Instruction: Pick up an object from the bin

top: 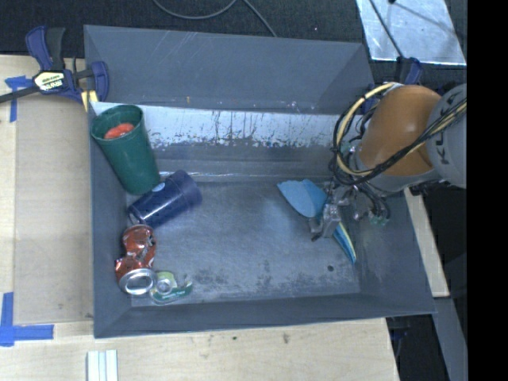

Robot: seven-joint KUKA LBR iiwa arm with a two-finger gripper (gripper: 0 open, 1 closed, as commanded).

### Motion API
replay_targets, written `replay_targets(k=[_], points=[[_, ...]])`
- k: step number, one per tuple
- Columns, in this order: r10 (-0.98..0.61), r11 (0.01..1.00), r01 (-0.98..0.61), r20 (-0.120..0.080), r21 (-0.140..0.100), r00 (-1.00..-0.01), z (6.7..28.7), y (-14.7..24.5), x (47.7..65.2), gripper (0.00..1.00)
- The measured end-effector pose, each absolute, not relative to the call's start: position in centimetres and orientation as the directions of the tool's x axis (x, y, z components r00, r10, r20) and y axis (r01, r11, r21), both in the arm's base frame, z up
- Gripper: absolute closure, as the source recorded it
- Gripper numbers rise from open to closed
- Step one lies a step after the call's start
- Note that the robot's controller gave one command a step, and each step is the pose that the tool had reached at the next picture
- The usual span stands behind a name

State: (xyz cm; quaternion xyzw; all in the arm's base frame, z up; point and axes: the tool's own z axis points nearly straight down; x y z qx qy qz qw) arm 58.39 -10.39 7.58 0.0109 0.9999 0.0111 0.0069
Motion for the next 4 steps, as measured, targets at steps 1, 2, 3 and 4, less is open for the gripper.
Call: replay_targets(k=[1,2,3,4], points=[[0.018,1.0,0.018,-0.013,0.022,-1.0,7.6,-10.3,58.4,1.0],[0.035,0.999,0.034,-0.017,0.022,-0.999,17.0,-10.0,59.4,1.0],[0.035,0.999,0.034,-0.017,0.022,-0.999,17.0,-10.0,59.4,1.0],[0.048,0.999,0.048,-0.012,0.023,-0.999,21.7,-10.1,60.1,1.0]])
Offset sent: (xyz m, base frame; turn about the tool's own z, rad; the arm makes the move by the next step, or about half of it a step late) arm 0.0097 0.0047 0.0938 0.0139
